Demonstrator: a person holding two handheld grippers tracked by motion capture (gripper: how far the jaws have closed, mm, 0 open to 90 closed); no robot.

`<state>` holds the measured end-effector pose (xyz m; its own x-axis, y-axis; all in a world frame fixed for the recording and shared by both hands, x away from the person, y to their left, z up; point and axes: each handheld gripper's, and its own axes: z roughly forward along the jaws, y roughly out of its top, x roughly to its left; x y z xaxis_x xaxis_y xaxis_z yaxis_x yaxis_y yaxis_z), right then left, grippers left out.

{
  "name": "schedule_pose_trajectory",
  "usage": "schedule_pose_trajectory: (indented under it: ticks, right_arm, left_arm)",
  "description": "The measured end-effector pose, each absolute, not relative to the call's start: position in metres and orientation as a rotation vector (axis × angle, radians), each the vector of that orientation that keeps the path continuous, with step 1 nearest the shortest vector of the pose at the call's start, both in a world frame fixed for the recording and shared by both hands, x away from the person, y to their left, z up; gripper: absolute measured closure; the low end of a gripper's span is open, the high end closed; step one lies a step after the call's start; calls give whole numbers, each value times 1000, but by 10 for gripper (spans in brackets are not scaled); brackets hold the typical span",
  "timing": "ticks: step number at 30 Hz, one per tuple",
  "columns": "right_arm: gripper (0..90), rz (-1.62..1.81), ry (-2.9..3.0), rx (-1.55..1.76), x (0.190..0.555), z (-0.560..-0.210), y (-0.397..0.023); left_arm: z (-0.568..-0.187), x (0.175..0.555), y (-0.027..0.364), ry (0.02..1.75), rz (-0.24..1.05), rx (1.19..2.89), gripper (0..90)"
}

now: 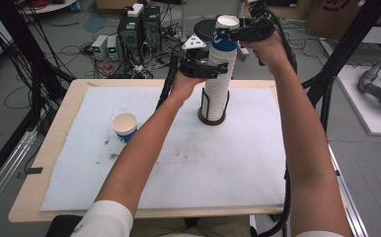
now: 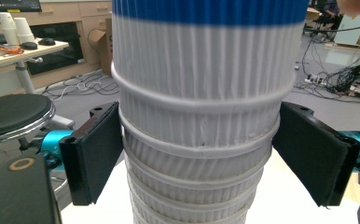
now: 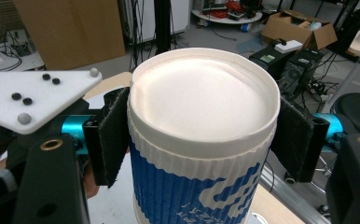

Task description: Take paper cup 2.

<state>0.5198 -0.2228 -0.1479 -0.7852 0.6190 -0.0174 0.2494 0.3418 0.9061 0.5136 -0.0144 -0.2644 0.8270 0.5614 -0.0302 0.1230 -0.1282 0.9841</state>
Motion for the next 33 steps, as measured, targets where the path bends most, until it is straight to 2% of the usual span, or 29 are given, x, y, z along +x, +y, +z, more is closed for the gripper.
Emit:
schedule_pose_trajectory:
  ticks: [8, 20, 24, 33]
  right_arm:
    - [284, 1463, 2162, 733, 513, -120, -222]
    - [285, 1547, 1937, 661, 479, -87, -241]
    - [285, 1541, 1960, 637, 469, -88, -249]
    - [284, 1558, 2018, 664, 450, -113, -270]
  left_arm:
    - [-264, 513, -14, 541, 412, 1684, 167]
    - [-264, 513, -14, 546, 417, 1689, 166]
    - [-264, 513, -13, 550, 414, 1687, 166]
    - [-264, 512, -13, 560, 422, 1686, 166]
